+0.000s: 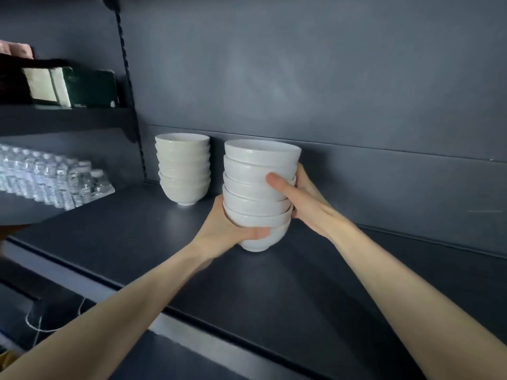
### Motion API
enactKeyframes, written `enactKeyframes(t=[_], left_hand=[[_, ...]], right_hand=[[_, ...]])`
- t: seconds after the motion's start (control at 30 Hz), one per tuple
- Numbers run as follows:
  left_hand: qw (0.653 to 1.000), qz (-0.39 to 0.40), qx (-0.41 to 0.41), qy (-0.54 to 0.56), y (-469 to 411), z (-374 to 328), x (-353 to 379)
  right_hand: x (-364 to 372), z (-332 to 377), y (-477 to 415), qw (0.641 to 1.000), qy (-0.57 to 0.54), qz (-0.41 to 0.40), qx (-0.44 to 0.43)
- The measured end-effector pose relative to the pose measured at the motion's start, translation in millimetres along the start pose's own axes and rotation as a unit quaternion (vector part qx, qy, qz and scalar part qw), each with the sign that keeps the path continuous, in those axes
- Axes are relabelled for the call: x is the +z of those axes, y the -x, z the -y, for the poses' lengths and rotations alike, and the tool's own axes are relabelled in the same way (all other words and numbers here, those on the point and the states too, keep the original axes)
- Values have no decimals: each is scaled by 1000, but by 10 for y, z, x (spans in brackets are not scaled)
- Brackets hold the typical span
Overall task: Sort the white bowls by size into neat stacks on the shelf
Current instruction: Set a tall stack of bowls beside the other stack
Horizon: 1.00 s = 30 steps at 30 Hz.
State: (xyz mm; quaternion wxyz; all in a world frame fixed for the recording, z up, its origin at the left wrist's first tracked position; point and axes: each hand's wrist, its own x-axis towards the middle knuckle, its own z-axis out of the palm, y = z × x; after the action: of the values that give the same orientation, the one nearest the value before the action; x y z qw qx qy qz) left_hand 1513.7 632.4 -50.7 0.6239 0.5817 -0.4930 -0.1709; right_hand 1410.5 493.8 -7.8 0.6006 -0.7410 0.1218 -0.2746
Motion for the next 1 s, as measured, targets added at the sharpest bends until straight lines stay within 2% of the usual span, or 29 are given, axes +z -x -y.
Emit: enactKeyframes(t=[0.27,0.7,0.87,1.0], left_hand=[[999,44,0,11,-512,347,-466],[985,160,13,62,-1034,851,-952],[989,137,-9,44,-1042,1006,-994],[995,80,-52,20,-967,1030,-1018]], right_hand=[[255,-139,-560,999,11,-44,8],[596,-246,-820,987,41,-154,28],[657,-262,-847,983,39,-176,43],[716,-269,-882,980,44,-190,41]])
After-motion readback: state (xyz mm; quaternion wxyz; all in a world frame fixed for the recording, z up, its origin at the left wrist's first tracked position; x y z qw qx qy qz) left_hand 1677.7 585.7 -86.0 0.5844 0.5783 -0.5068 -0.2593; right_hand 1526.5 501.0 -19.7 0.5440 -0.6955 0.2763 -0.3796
